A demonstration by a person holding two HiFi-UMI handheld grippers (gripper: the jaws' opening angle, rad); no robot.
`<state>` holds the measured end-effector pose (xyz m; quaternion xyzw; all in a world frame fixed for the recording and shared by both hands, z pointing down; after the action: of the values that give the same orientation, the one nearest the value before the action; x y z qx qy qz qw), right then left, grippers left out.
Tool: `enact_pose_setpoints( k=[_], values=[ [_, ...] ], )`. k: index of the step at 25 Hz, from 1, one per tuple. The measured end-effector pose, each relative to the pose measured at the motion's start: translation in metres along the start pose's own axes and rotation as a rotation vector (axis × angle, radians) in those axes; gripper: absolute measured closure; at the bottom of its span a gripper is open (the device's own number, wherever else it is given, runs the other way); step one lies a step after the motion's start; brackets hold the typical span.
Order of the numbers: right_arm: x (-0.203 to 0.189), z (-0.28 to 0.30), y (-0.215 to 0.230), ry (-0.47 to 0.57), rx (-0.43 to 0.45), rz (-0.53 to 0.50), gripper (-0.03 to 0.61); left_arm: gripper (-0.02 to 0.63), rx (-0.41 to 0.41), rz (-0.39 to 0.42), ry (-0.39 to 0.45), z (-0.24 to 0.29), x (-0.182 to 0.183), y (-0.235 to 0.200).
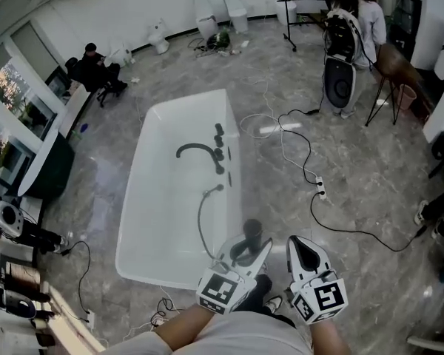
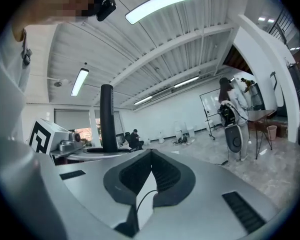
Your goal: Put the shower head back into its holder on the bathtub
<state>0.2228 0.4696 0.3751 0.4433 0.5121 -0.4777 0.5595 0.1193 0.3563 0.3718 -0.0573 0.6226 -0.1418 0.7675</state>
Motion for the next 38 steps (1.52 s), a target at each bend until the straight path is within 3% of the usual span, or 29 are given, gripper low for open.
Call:
enact_pose_setpoints(
  k=[16, 25, 38],
  values=[
    [0.026, 0.186, 0.009, -0.021, 0.259, -0.074, 0.565, 0.509, 0.212, -0.069, 0.09, 0.035, 0.048, -0.145],
    [0.027, 0.255, -0.002, -0.04, 0.396, -0.08, 0.565, 0.509, 0.321, -0.102, 0.127, 0.033, 0.062, -0.198],
    [0.032, 0.368, 0.02, -0.053, 0.773, -0.106, 0.565, 0.509, 0.665, -0.171, 0.195, 0.059, 0.097, -0.256]
  ],
)
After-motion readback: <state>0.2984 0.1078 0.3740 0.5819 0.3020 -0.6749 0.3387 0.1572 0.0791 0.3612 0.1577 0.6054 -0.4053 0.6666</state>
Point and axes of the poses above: the fingertips, and each gripper's own axes: z forward along the fingers, y to its right, x out of its top, the point moved 8 cm from there along -z, backward along the fingers, and after that the axes turned 15 degrees about -z, right-handed, at the moved point
